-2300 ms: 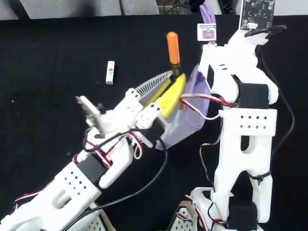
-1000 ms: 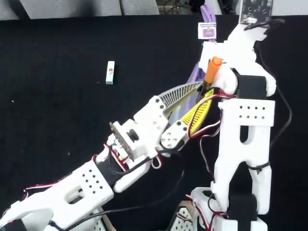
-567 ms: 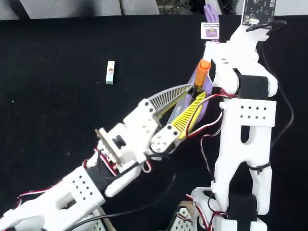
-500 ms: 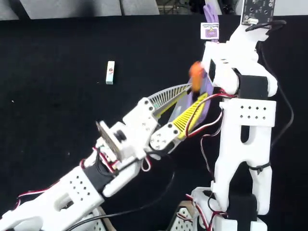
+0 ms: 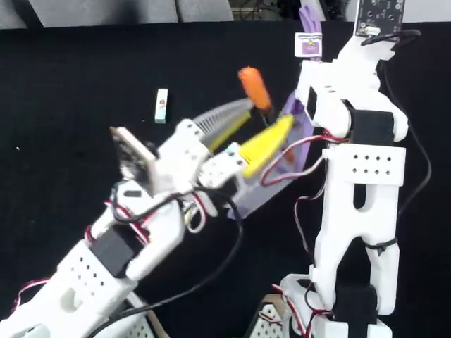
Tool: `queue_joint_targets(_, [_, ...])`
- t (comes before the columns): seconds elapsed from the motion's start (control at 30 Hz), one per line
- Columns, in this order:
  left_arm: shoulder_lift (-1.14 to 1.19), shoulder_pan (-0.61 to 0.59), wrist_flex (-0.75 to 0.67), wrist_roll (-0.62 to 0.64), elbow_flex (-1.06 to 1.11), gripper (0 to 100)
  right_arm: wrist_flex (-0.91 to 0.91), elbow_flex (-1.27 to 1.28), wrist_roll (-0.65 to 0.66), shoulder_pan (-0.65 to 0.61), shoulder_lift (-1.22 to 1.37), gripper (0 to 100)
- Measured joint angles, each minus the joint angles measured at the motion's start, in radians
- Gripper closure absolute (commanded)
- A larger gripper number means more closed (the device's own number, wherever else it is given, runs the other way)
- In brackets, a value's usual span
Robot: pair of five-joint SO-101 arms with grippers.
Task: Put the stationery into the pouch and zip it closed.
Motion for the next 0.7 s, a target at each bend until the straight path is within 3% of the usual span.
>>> queue_joint_targets(0.17, [-0.002, -0.031, 0.078, 0.006, -0.092, 82, 0.0, 0.0, 0.0, 0.0, 0.006, 98.8])
queue_joint_targets(0.4, [0.066, 0.129, 0.109, -0.063, -0.106, 82, 0.0, 0.0, 0.0, 0.0, 0.006, 98.8])
queue_joint_targets(0.7, [0.172, 0.173, 0.11, -0.158, -0.106, 82, 0.0, 0.0, 0.0, 0.002, 0.006, 98.8])
